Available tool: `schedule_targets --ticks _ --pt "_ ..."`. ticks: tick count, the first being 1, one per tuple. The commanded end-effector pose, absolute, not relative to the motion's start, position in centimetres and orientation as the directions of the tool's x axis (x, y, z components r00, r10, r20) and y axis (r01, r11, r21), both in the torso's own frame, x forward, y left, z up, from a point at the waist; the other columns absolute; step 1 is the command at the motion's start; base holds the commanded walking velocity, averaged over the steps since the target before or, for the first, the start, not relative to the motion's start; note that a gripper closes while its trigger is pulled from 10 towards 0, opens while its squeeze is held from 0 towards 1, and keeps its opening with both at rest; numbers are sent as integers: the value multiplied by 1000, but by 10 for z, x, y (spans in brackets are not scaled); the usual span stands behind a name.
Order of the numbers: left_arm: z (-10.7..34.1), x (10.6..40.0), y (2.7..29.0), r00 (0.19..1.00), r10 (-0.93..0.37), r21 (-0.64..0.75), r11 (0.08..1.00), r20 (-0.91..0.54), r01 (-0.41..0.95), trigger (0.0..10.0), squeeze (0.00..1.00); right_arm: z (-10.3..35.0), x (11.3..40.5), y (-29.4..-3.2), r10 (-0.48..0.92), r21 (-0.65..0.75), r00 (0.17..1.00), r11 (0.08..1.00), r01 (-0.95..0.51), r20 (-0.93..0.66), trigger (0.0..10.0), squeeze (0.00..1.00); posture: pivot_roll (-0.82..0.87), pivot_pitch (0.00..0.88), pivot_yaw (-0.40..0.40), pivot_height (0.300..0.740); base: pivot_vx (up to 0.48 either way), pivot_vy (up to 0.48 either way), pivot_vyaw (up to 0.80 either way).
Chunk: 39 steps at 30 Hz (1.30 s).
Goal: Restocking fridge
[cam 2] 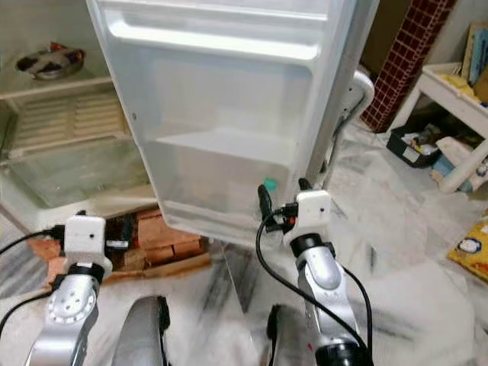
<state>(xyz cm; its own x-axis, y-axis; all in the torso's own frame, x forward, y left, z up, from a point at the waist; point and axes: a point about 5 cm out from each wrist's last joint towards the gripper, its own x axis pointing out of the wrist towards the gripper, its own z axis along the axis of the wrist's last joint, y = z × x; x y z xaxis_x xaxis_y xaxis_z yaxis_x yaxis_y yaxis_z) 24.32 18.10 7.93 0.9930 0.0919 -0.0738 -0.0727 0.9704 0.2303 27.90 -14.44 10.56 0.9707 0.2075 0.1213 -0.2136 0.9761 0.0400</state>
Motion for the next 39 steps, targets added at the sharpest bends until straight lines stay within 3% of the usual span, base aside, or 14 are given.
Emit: schedule_targets --ticks 1,9,21,39 --pt "76 244 181 990 107 234 969 -93 -82 10000 0 110 277 -151 183 50 975 981 -190 127 10000 0 61 0 -27 665 0 0 0" --pt "75 246 181 990 105 238 968 -93 -80 10000 0 94 259 -155 146 61 988 987 -148 46 10000 0 53 0 -28 690 0 0 0" --pt "74 248 176 992 90 233 970 -91 -67 10000 0 101 263 -154 172 73 982 982 -177 72 10000 0 56 0 -31 740 0 0 0" --pt "73 249 174 990 92 230 971 -104 -66 10000 0 100 266 -151 187 74 980 979 -192 62 10000 0 50 0 -28 740 -185 0 0"
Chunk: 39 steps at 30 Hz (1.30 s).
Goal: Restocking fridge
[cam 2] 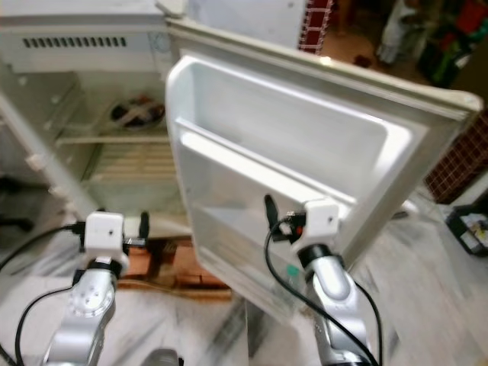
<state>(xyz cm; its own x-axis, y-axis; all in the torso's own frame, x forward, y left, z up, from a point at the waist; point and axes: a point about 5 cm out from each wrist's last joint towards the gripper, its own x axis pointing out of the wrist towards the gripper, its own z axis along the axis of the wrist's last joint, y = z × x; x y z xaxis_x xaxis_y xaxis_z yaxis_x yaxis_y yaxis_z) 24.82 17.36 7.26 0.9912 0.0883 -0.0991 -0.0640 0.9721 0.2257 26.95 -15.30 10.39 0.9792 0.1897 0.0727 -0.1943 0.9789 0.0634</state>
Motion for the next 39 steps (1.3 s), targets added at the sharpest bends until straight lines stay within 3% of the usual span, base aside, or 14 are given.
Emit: schedule_targets --ticks 1,23,39 --pt "73 249 175 990 92 230 971 -104 -66 10000 0 101 266 -151 188 75 980 978 -192 63 10000 0 52 0 -27 740 -319 0 0" --pt "71 250 175 989 96 230 971 -110 -69 10000 0 95 264 -148 249 87 967 964 -252 49 10000 0 54 0 -33 740 -352 0 0" --pt "87 254 186 993 95 222 972 -63 -79 10000 0 106 280 -160 141 48 987 988 -145 76 10000 0 77 0 -35 740 0 0 0"
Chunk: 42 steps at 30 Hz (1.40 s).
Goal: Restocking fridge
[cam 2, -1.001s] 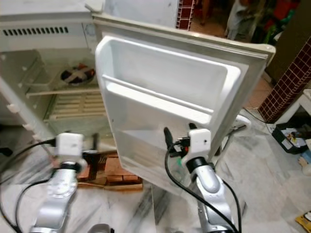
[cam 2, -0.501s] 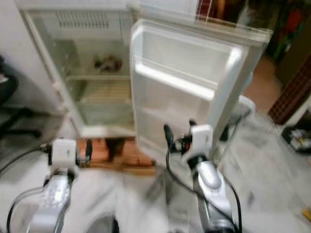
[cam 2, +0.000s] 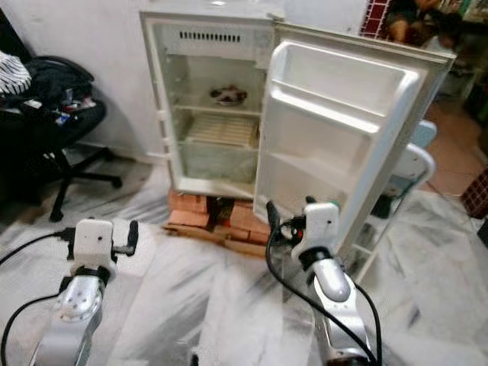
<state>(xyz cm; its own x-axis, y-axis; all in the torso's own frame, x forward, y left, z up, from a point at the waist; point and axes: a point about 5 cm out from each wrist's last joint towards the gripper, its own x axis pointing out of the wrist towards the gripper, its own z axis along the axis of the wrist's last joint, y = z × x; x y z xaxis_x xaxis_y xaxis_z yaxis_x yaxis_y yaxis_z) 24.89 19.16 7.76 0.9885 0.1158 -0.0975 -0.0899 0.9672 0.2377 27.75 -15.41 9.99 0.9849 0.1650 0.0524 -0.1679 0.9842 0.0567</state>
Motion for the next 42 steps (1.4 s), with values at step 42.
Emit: schedule_targets --ticks 42 --pt "77 252 176 993 52 217 976 -103 -29 10000 0 111 298 -154 103 25 989 994 -106 108 10000 0 82 0 -40 740 340 -119 0"
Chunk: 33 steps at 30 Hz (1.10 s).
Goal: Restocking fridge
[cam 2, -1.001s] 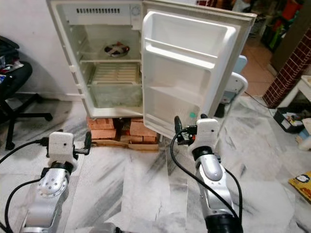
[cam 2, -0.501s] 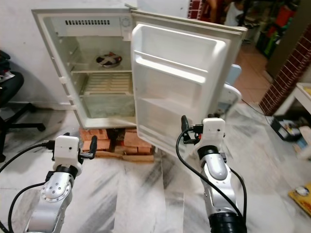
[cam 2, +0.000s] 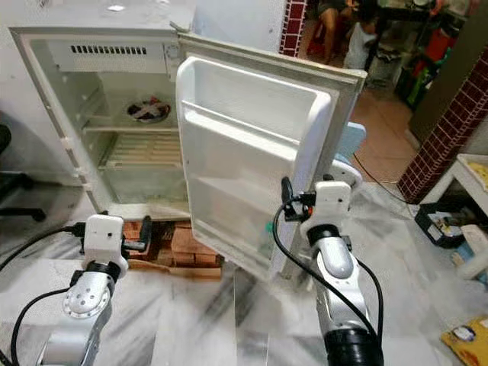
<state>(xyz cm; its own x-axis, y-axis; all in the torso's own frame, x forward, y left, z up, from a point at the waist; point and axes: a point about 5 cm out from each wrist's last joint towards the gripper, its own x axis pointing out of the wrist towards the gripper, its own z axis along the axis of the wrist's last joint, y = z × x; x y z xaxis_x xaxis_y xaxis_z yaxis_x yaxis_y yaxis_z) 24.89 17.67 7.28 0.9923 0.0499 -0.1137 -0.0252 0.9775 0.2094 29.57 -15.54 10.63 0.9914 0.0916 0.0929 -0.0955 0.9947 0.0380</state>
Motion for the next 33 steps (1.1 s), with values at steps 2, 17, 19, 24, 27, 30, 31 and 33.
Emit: schedule_targets --ticks 2,17,19,24,27,30,31,33 --pt "74 252 177 991 62 232 972 -117 -33 10000 0 111 298 -154 102 25 989 994 -106 109 10000 0 84 0 -41 740 281 0 0" --pt "68 243 176 989 52 226 974 -139 -19 10000 0 98 284 -157 226 56 970 971 -231 87 10000 0 83 0 -44 740 0 -56 0" --pt "68 243 175 989 52 226 974 -139 -19 10000 0 98 284 -158 221 46 971 973 -226 87 10000 0 82 0 -44 740 0 -358 0" --pt "68 244 176 988 56 227 974 -141 -23 10000 0 99 287 -159 217 42 972 974 -221 90 10000 0 83 0 -44 740 0 -375 0" --pt "68 245 176 988 60 226 974 -144 -26 10000 0 101 287 -156 248 25 963 967 -252 105 10000 0 83 0 -43 740 0 -419 0" --pt "68 244 177 987 63 224 974 -145 -29 10000 0 104 287 -152 268 9 956 962 -271 122 10000 0 83 0 -42 740 0 -453 669" --pt "68 244 177 987 64 224 974 -145 -30 10000 0 104 287 -152 268 9 956 963 -271 123 10000 0 83 0 -42 740 0 -454 788" --pt "67 244 178 987 71 226 973 -146 -37 10000 0 105 289 -152 256 12 959 966 -260 121 10000 0 84 0 -42 740 0 -210 394"
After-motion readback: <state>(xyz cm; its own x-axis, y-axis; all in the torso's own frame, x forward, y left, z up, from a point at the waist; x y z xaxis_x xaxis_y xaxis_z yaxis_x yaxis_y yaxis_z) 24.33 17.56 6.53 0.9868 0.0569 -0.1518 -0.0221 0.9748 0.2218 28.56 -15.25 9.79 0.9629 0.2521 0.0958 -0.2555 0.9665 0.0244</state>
